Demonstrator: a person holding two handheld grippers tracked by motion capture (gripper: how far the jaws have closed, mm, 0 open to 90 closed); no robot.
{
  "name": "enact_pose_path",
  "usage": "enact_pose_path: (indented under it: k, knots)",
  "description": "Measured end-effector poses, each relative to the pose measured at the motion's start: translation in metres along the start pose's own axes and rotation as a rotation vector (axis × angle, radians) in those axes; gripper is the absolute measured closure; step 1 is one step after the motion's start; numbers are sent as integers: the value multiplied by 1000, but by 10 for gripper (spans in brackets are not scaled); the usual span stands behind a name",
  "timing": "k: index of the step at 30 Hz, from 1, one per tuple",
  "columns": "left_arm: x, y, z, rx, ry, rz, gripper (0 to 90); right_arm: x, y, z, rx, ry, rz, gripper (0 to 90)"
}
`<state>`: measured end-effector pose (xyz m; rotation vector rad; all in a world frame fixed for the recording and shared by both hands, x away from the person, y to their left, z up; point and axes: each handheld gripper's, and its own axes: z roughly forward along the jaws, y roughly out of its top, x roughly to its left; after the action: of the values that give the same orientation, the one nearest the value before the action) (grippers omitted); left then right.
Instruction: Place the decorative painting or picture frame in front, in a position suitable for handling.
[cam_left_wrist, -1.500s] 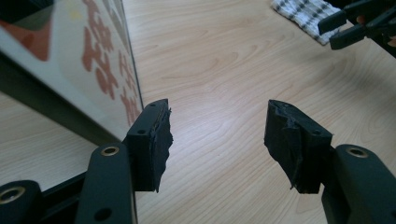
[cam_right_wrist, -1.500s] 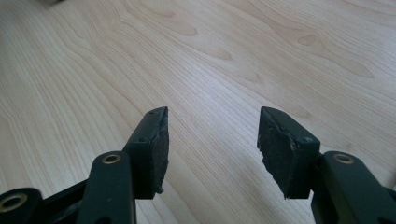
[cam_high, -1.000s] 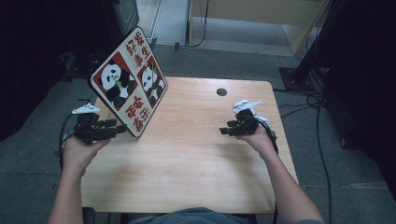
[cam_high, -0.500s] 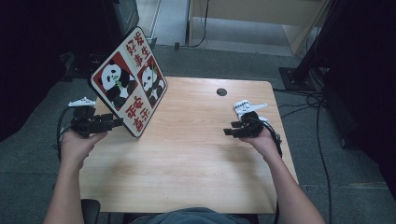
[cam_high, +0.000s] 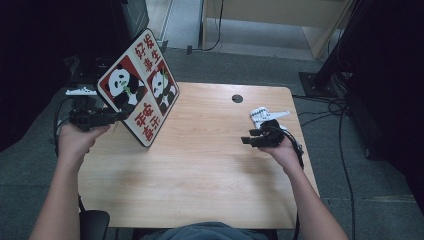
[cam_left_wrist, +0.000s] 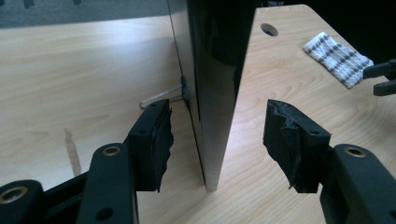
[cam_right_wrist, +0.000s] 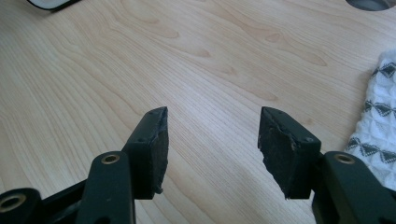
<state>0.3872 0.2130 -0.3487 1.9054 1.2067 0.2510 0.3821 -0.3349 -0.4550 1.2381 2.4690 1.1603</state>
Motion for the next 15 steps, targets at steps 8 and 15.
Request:
enact_pose_path:
  k: [8,15]
  knots:
    - [0,35,-6,14,-5,5,418,-4,-2,0,14,-7,8,439]
    - [0,63,-7,43,21,18,419,-6,-4,-1,20,-13,16,439]
